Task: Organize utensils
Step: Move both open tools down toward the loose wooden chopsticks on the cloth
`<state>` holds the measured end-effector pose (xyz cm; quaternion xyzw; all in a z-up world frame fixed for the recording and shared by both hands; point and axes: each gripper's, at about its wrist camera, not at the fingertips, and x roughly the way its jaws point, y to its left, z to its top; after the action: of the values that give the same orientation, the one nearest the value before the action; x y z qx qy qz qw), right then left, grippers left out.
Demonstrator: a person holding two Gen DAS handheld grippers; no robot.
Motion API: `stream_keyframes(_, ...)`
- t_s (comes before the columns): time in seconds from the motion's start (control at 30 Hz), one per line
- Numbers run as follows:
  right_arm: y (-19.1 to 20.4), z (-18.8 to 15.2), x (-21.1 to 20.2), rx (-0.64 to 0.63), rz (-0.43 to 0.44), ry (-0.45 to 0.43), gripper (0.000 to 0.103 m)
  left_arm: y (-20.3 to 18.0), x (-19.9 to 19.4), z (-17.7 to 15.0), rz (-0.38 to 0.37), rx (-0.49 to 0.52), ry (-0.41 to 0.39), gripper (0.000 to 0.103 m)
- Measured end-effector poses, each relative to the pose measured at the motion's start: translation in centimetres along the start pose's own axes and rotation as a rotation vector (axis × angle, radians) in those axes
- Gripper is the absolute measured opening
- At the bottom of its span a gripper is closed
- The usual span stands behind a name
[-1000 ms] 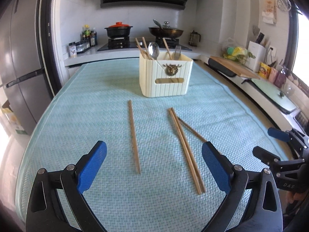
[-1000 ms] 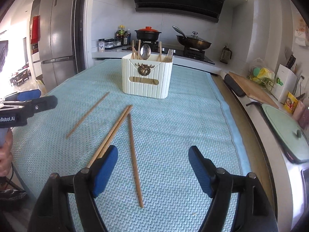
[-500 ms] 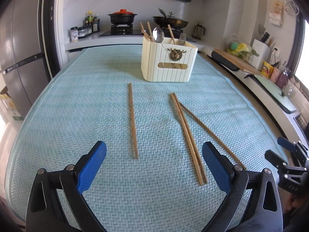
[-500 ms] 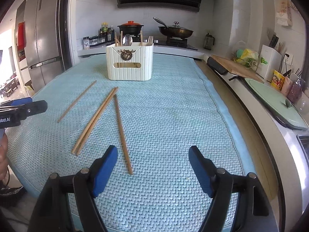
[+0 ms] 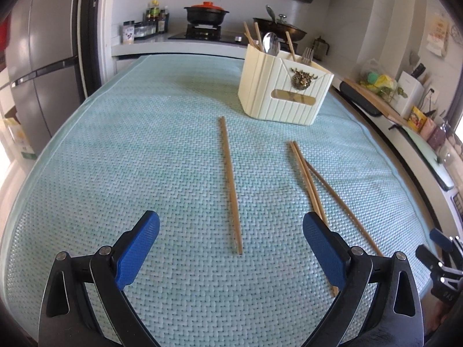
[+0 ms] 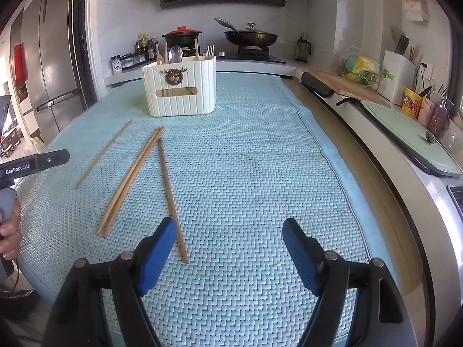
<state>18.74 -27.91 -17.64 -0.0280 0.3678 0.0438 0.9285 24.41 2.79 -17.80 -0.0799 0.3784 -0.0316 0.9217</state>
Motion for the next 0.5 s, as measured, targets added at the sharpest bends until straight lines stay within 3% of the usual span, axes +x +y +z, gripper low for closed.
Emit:
stream_keyframes(0.3,-0.1,0.0,0.8,0.000,0.010,0.012,0.077,1.9,0.5,-0.8,0.033,-0.010,0.027,0.099)
stream_keyframes(0.5,0.0,-0.1,1.6,0.000,0.061,0.034,0.077,2.7,1.4,-0.5,0.033,-0.021,0.050,0.099)
